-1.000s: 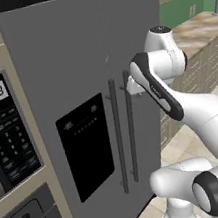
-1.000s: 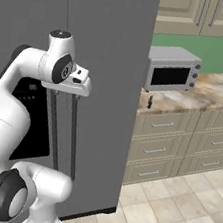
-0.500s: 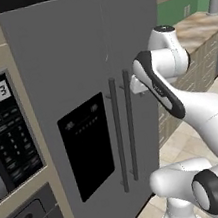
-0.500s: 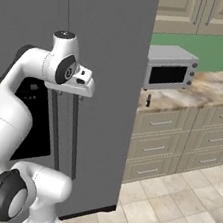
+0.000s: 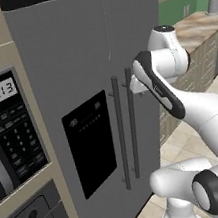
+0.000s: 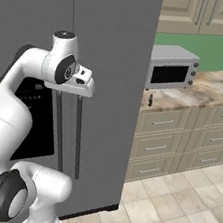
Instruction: Retrieve the butter from the fridge and place it on a plate on the dining table. Then retrieve the butter knife by the fridge and place it near the plate.
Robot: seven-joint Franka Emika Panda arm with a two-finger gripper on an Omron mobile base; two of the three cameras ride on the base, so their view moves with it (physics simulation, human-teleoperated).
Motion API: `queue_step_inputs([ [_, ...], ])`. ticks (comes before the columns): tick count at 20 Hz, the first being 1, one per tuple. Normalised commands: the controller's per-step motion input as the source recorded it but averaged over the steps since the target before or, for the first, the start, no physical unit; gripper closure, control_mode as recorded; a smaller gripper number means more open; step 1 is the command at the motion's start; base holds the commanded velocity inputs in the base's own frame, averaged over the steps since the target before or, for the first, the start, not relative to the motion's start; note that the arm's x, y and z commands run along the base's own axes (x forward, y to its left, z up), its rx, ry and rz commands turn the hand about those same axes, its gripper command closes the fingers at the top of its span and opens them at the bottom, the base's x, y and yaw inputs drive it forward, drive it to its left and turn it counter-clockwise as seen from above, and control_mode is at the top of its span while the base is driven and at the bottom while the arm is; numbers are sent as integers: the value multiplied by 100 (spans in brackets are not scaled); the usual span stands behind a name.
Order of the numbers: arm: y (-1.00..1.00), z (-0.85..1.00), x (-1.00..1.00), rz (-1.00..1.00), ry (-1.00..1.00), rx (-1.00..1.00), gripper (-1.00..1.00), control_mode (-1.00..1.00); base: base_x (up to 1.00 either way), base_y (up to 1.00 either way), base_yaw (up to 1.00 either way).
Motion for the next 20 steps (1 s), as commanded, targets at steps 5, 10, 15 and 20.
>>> queue_step_inputs([
  [5, 0, -26, 37, 5, -13, 11, -100, -100, 0, 0, 0],
  [10, -5, -25, 83, 11, -11, 12, -100, -100, 0, 0, 0],
  [15, -19, -22, 63, 14, -4, 6, -100, -100, 0, 0, 0],
  [20, -3, -39, 63, 4, 0, 0, -100, -100, 0, 0, 0],
])
